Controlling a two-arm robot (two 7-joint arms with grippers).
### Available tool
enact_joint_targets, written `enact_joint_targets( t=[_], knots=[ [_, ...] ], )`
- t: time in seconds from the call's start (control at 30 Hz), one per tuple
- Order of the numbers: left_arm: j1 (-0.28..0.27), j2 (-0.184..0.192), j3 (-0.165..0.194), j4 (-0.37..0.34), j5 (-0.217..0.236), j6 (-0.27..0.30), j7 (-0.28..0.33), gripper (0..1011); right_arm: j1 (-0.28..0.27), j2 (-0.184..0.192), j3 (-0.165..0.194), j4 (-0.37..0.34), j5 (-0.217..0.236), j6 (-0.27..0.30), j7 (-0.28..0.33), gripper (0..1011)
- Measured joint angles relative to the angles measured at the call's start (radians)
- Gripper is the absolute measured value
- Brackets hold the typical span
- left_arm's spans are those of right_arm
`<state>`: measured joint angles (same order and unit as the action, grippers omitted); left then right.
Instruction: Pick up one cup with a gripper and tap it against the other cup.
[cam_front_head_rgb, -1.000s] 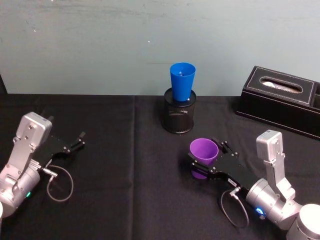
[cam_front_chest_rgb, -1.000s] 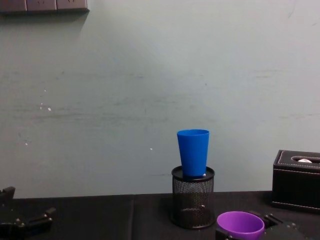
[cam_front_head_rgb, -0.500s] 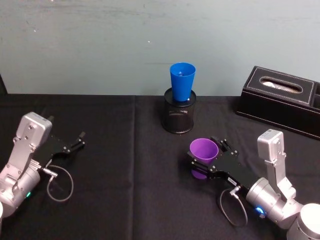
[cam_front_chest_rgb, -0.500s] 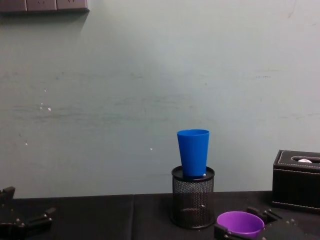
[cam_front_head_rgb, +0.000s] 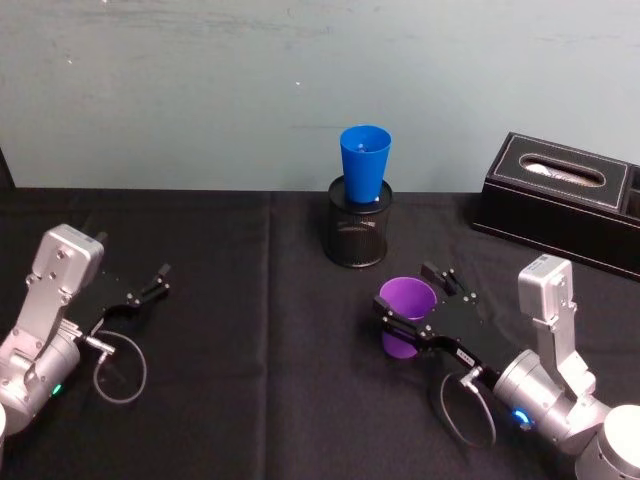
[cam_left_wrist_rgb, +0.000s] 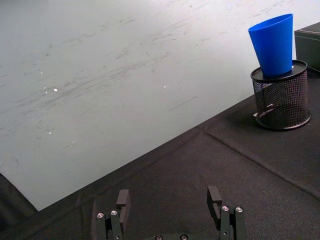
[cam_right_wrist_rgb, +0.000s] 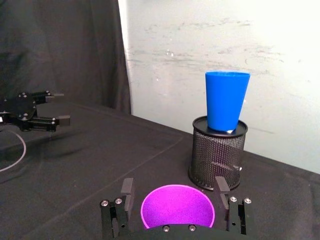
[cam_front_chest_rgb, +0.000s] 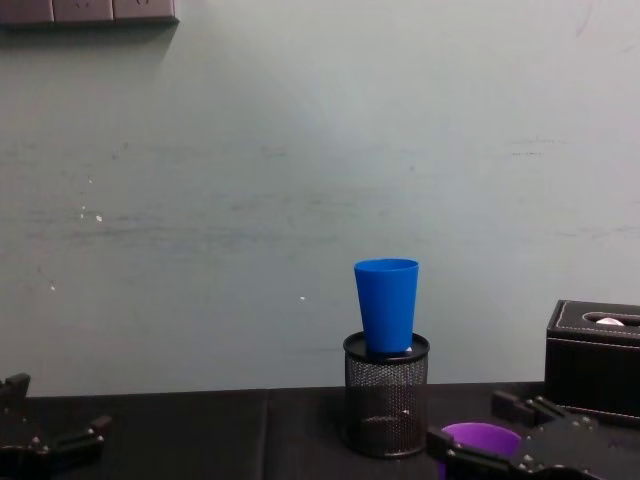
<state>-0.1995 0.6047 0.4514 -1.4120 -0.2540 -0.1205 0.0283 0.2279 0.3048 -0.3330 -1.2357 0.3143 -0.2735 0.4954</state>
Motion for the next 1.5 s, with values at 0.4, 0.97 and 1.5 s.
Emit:
enact_joint_targets(
  t=[0.4, 0.97, 1.5],
  knots=[
    [0.000, 0.000, 0.000, 0.000, 0.000, 0.000, 0.000, 1011, -0.004, 0.000, 0.007, -0.015, 0.000, -0.032, 0.003, 1003],
    [0.000, 0.000, 0.000, 0.000, 0.000, 0.000, 0.000, 1011, -0.022, -0.006, 0.031, -0.027, 0.000, -0.069, -0.012, 1003],
    [0.000, 0.000, 0.000, 0.000, 0.000, 0.000, 0.000, 1011, -0.071, -0.024, 0.096, -0.062, -0.022, -0.074, -0.095, 1003]
  ],
)
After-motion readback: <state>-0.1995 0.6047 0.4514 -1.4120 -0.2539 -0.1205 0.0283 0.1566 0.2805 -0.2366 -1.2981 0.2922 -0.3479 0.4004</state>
